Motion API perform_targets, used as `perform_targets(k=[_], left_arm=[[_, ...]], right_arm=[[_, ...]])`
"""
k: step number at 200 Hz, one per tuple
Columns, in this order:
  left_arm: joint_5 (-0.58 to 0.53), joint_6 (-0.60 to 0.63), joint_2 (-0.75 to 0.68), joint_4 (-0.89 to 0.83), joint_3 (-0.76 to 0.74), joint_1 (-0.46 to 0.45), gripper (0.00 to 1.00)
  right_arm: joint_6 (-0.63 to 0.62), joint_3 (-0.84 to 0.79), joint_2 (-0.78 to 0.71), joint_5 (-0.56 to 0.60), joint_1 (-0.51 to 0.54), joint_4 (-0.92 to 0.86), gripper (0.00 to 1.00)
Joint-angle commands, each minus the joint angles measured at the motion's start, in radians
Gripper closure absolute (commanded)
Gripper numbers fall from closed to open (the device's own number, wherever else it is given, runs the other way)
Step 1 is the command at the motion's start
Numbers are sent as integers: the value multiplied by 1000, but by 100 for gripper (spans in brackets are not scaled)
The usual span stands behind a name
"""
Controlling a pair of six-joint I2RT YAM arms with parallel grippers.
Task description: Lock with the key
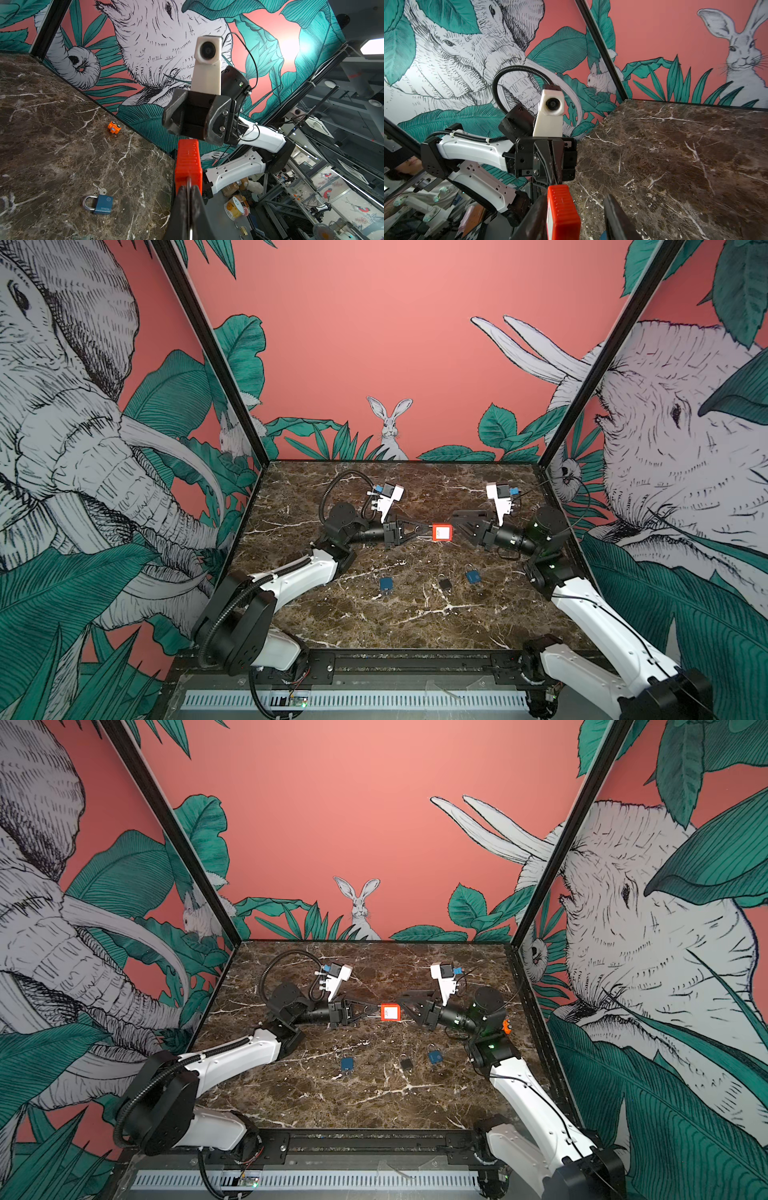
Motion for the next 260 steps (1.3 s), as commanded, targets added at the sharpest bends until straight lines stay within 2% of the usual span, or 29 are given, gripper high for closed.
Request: perform_targets(k=[1, 47, 88, 125, 184, 235, 260], left_arm=[[20, -52, 24, 156, -14, 16, 100], [37, -53, 81, 197, -5, 30, 100], [43, -53, 92, 194, 3, 30, 100], [46, -26, 71, 152, -1, 30, 100], [45, -3, 47, 115, -6, 30, 100], [43, 0, 49, 113, 4, 30, 100], [43, -4, 54, 117, 7, 30, 100]], right_arm=[[30, -4, -40, 37, -40, -27, 55], [166, 40, -72, 65, -112, -209, 51], [371, 39, -63, 6, -147, -191, 53], [526, 28, -12, -97, -154, -111, 62], [518, 4, -9, -161, -154, -167, 64], [467, -17, -28, -171, -154, -256, 65], [473, -23, -31, -173, -152, -244, 66]])
